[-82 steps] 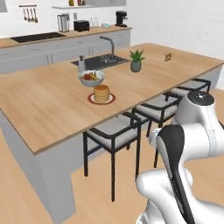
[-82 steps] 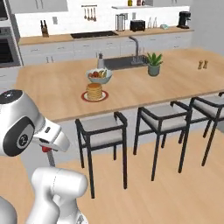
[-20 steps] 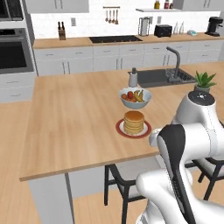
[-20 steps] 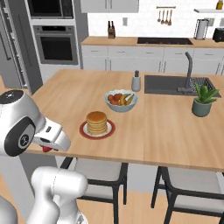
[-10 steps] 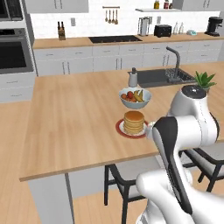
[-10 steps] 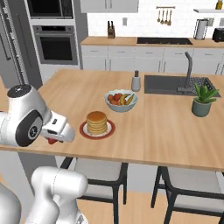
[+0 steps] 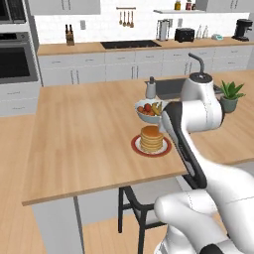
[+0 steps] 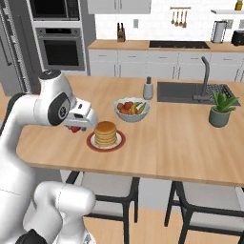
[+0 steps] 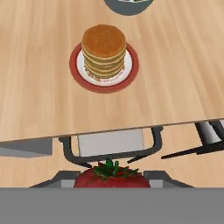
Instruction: Take the strawberry from the fridge and place it on top of the pancake, located on the dining counter.
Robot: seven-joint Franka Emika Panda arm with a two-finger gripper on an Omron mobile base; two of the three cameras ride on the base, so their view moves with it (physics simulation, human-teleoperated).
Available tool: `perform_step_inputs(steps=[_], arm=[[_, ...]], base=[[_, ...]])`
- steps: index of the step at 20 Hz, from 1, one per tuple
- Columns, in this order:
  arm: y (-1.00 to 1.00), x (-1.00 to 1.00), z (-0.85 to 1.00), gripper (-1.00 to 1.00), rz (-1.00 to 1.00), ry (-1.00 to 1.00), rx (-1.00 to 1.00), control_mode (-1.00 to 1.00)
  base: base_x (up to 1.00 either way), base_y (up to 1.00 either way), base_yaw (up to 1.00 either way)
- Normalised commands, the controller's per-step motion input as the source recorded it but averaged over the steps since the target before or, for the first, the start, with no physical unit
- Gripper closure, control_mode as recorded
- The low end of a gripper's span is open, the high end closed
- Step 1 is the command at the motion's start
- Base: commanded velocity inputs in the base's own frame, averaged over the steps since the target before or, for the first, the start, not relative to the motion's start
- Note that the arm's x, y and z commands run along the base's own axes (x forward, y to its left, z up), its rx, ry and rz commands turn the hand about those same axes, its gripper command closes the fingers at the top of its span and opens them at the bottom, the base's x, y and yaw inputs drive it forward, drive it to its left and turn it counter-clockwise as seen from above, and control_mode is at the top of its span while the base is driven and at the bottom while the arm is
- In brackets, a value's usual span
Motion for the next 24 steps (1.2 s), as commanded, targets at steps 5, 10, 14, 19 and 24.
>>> perform_step_inputs(steps=[5, 10, 14, 19, 24], arm=[[-0.33, 1.0, 0.0, 1.0, 0.0, 0.01, 0.08, -1.0], [-0.09, 1.0, -0.31, 1.0, 0.01, 0.07, 0.03, -1.0], [0.09, 1.0, -0.47, 1.0, 0.0, 0.0, -0.04, -1.0], [0.09, 1.0, -0.6, 1.0, 0.04, 0.0, -0.04, -1.0], [0.02, 0.66, -0.54, 1.0, 0.12, 0.0, 0.0, -1.0]], base=[[0.0, 0.0, 0.0], [0.0, 0.0, 0.0], [0.0, 0.0, 0.0], [0.0, 0.0, 0.0], [0.0, 0.0, 0.0]])
